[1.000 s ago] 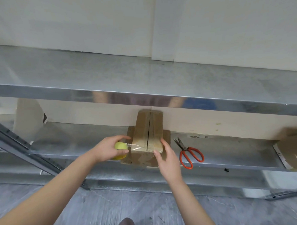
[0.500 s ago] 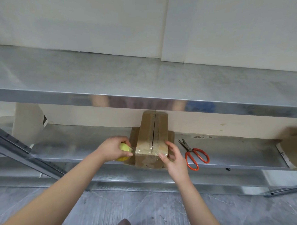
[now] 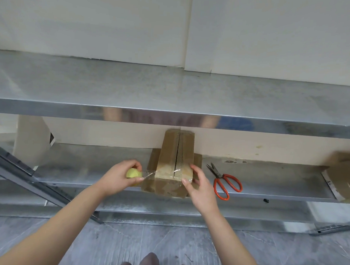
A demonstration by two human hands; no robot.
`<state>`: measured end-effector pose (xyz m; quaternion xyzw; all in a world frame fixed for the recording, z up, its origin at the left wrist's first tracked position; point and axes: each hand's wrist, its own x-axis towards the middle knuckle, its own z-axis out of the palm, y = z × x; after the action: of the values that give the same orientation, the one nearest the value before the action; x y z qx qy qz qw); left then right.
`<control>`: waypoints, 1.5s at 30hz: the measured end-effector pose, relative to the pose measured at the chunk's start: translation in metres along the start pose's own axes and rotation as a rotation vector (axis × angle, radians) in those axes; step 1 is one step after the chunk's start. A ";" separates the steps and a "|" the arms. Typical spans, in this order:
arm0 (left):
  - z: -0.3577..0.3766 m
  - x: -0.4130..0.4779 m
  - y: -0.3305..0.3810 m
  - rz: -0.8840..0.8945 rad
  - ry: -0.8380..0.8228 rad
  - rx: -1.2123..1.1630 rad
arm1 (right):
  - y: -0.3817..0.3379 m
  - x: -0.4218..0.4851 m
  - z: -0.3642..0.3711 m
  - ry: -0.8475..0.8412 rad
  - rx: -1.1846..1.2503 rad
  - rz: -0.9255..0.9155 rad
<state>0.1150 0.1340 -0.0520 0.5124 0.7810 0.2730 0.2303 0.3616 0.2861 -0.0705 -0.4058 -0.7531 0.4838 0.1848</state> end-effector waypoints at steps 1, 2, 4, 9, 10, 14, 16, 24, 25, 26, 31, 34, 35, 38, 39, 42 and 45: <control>0.000 0.001 0.001 0.002 -0.006 0.036 | 0.001 -0.002 -0.003 -0.009 -0.043 -0.059; -0.001 0.001 0.002 -0.001 -0.011 0.060 | 0.005 -0.004 -0.006 -0.019 -0.084 -0.120; -0.001 0.004 0.003 -0.015 -0.019 0.093 | 0.022 -0.008 -0.016 -0.010 -0.214 -0.169; -0.004 0.009 0.006 -0.039 -0.018 0.164 | 0.085 0.004 -0.063 0.097 -0.795 -0.005; -0.003 0.008 0.006 -0.049 -0.016 0.170 | 0.096 0.007 -0.072 0.085 -0.836 0.038; 0.004 0.007 0.004 -0.111 -0.052 0.201 | 0.126 0.020 -0.091 0.001 -0.943 0.176; 0.005 0.009 0.005 -0.142 -0.054 0.206 | 0.125 0.031 -0.093 -0.017 -0.990 0.198; 0.008 0.004 0.019 -0.190 0.011 0.148 | 0.113 0.040 -0.088 -0.063 -1.211 0.218; 0.006 0.005 0.021 -0.189 0.018 0.145 | 0.110 0.039 -0.088 -0.057 -1.218 0.213; 0.003 0.005 0.022 -0.186 0.021 0.140 | 0.108 0.038 -0.086 -0.050 -1.209 0.208; -0.005 0.005 0.027 -0.152 -0.016 0.118 | 0.087 0.001 -0.083 0.059 -0.920 0.229; -0.009 0.008 0.028 -0.126 -0.048 0.118 | 0.073 -0.041 -0.075 0.248 -0.609 0.179; -0.010 0.008 0.028 -0.114 -0.063 0.126 | 0.067 -0.055 -0.071 0.288 -0.552 0.164; -0.016 0.006 0.021 -0.089 -0.102 0.143 | 0.047 -0.094 -0.050 0.291 -0.530 0.161; -0.019 0.006 0.019 -0.086 -0.108 0.140 | 0.039 -0.103 -0.039 0.299 -0.489 0.167; -0.026 0.008 0.017 -0.055 -0.125 0.123 | 0.017 -0.124 -0.006 0.309 -0.273 0.204; -0.027 0.008 0.017 -0.011 -0.168 0.085 | -0.002 -0.137 0.031 0.240 -0.007 0.273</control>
<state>0.1067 0.1415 -0.0211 0.5385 0.7725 0.1948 0.2744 0.4220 0.1592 -0.0672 -0.5596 -0.6654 0.4498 0.2047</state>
